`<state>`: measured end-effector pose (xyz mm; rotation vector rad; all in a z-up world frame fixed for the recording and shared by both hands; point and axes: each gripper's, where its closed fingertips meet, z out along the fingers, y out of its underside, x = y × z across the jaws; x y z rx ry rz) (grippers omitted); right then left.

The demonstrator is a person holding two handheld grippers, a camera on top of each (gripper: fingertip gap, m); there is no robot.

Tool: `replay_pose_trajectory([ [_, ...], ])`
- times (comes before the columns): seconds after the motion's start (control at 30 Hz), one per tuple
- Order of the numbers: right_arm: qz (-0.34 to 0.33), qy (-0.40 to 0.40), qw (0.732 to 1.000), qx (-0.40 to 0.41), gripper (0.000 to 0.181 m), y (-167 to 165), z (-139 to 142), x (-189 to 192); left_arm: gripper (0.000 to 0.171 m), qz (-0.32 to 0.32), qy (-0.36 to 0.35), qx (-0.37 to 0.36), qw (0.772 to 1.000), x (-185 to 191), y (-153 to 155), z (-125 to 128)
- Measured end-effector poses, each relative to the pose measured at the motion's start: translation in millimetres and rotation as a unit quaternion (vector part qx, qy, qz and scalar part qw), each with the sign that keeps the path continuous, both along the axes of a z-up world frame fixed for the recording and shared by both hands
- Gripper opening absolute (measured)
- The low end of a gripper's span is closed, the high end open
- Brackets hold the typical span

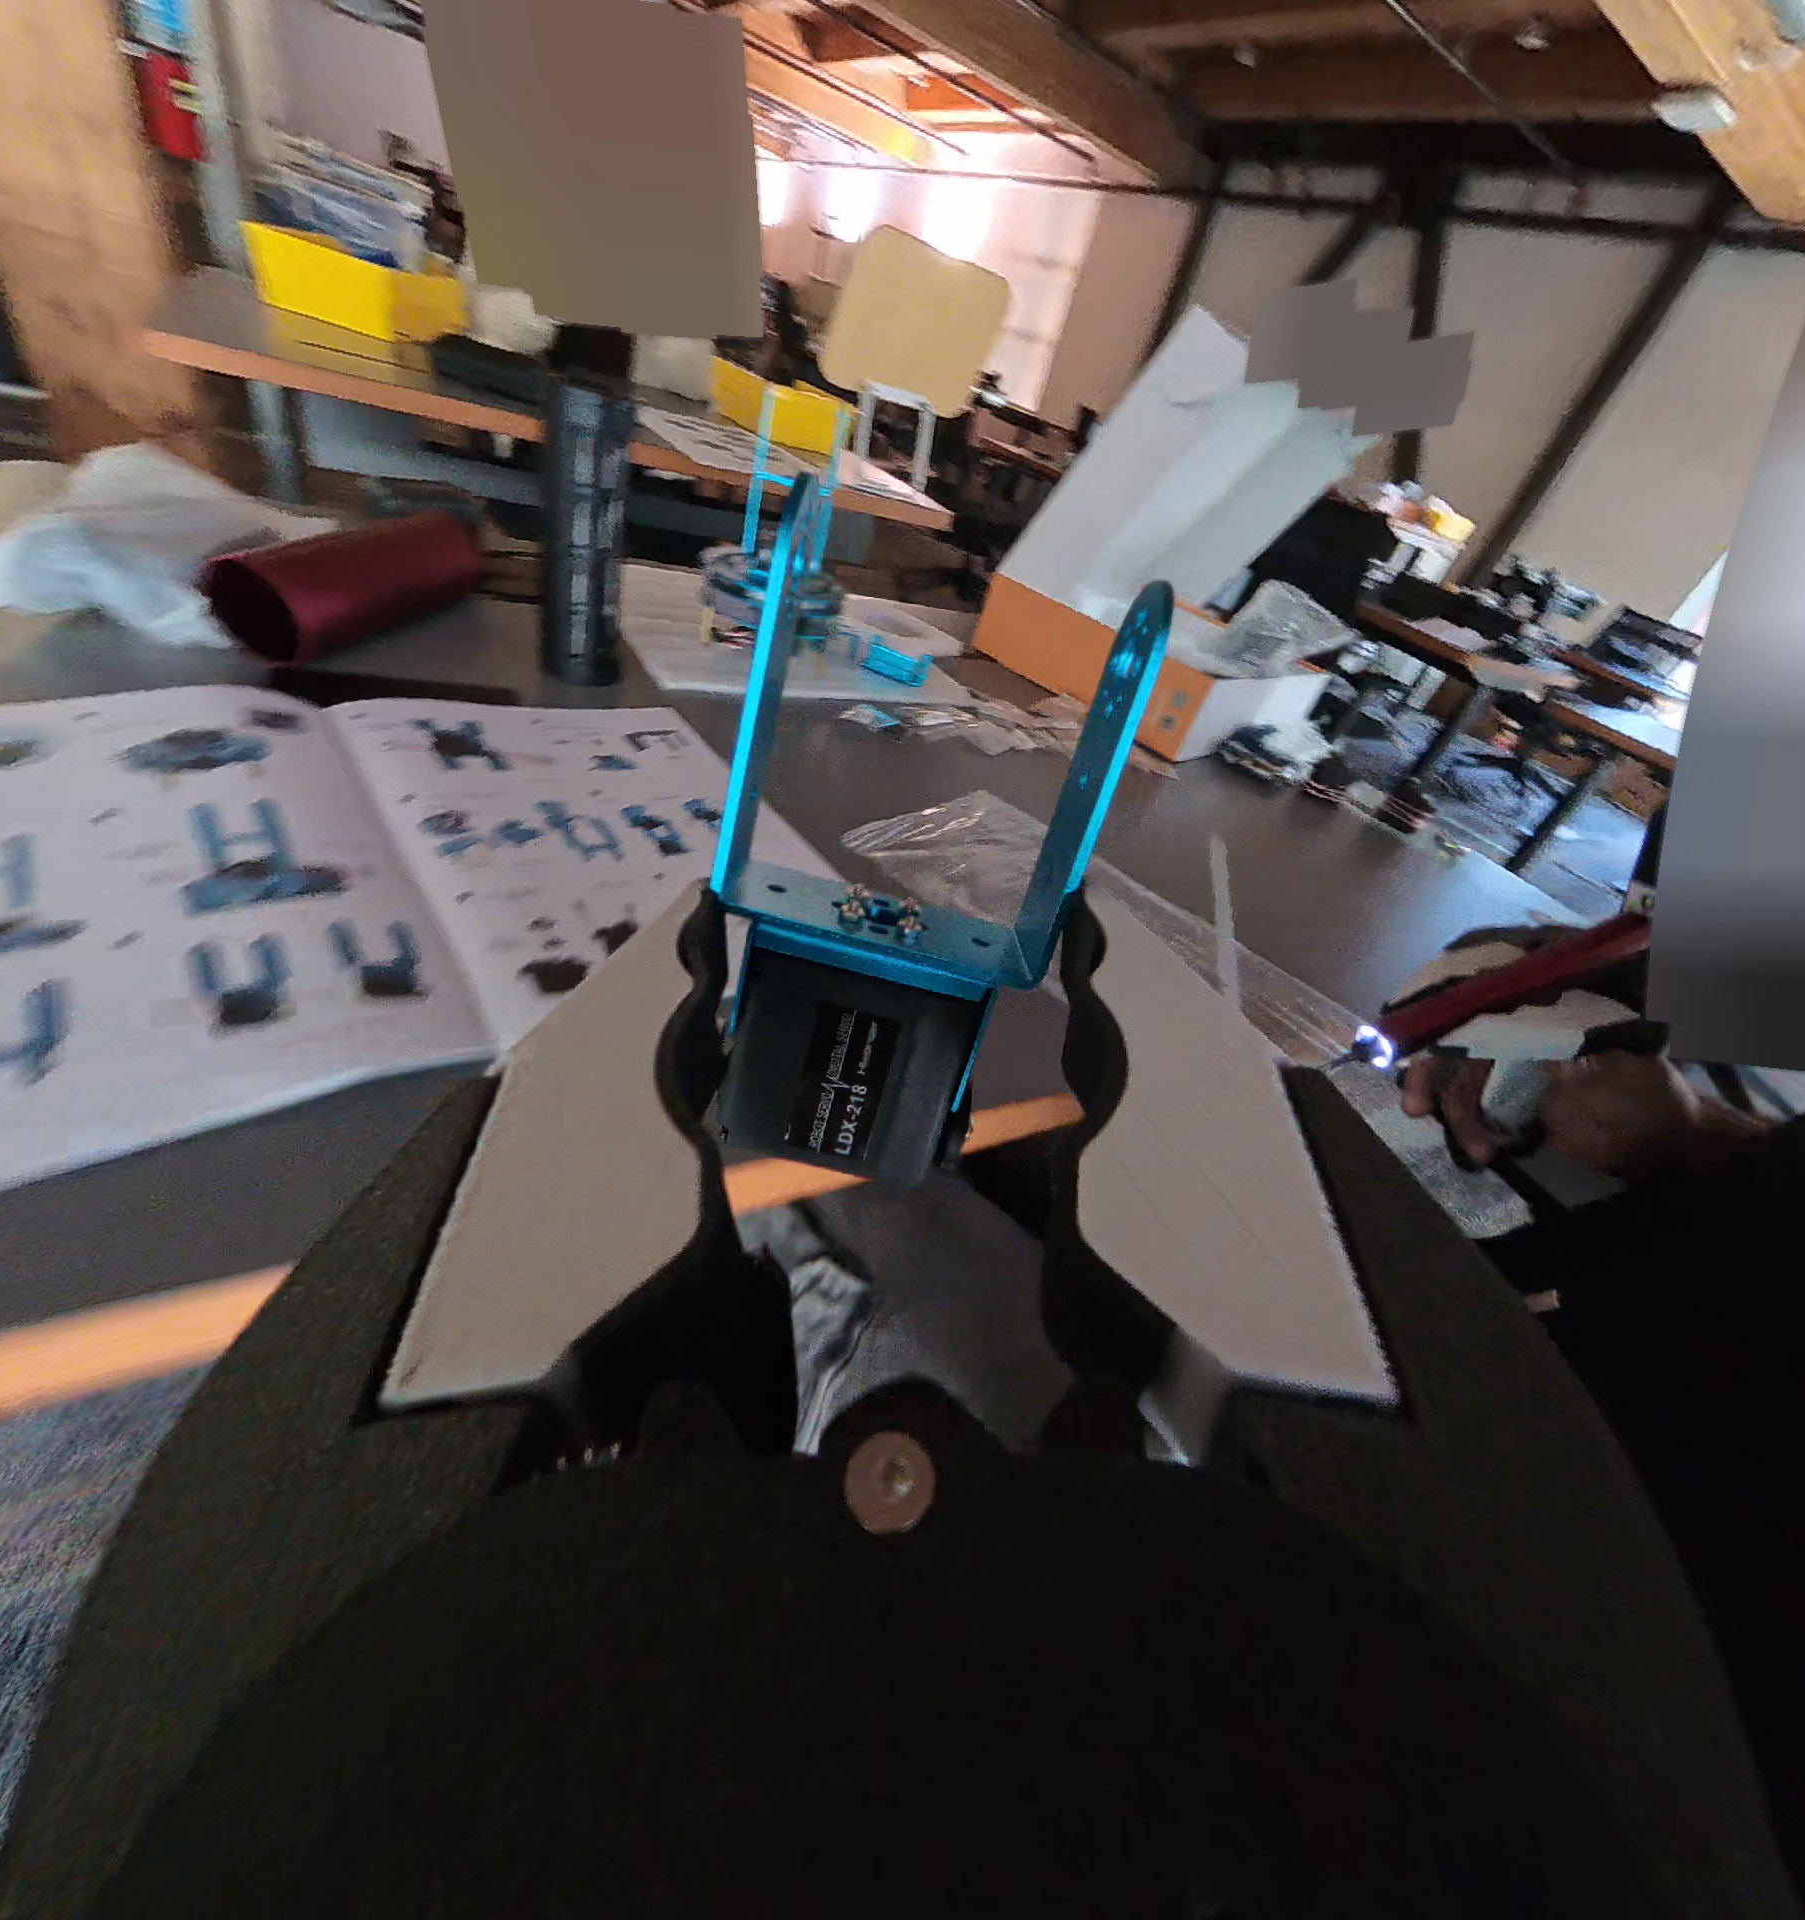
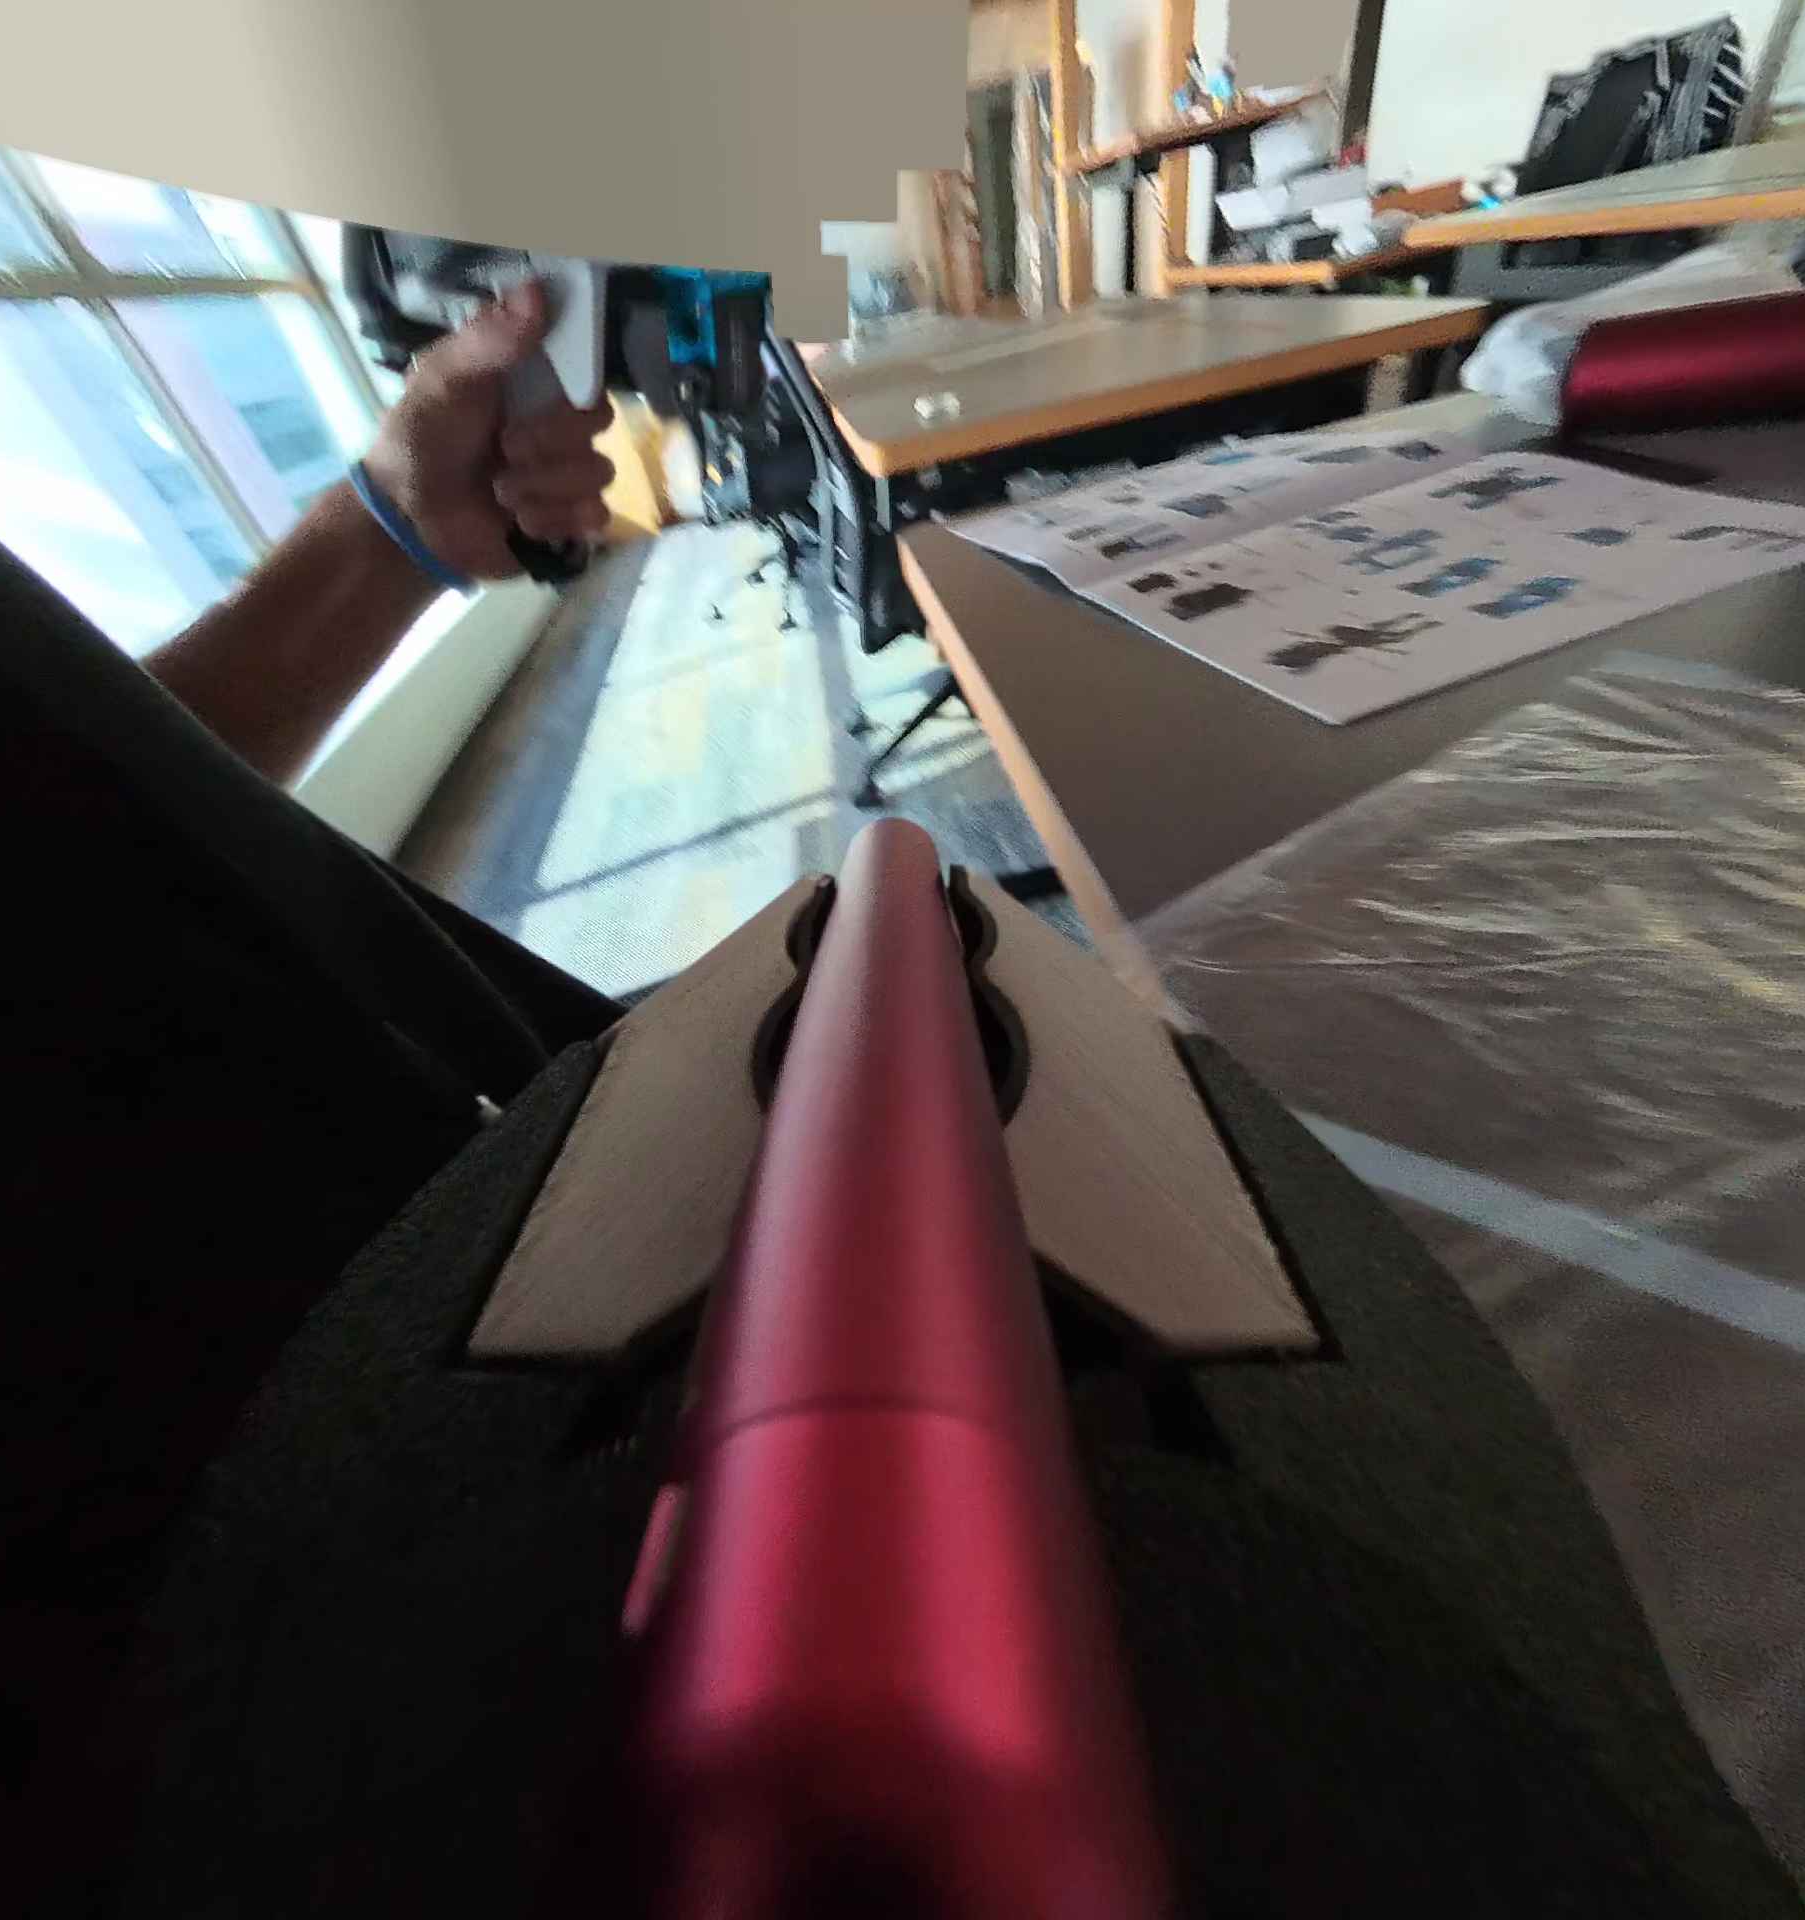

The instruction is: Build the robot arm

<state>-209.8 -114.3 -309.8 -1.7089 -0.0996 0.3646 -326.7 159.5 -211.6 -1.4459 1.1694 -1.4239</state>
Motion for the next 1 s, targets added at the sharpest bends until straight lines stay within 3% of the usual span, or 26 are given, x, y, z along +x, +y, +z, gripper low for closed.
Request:
replay_pose_trajectory([
  [0.17,0.015,0.101,0.994,0.030,0.020,24,-15,-16,0.064,0.116,0.005,0.014,0.993,-107,22,1],
  [0.27,-0.007,0.107,0.994,0.016,0.021,31,-19,-5,0.064,0.171,0.004,0.027,0.985,-156,32,5],
  [0.4,-0.047,0.083,0.995,0.003,0.021,25,-15,20,0.064,0.212,0.001,0.028,0.977,-194,40,6],
  [0.53,-0.081,0.058,0.995,-0.025,0.021,13,-10,54,0.064,0.224,-0.001,0.019,0.974,-202,45,5],
  [0.7,-0.082,0.048,0.992,-0.078,0.022,-2,-3,105,0.064,0.186,0.004,-0.002,0.983,-159,37,-6],
  [0.87,-0.048,0.058,0.990,-0.122,0.022,-8,3,159,0.064,0.066,-0.034,-0.062,0.995,-56,-6,-15],
  [1.0,-0.001,0.087,0.986,-0.140,0.022,-6,0,199,0.064,-0.041,-0.072,-0.126,0.989,33,-51,-16],
])
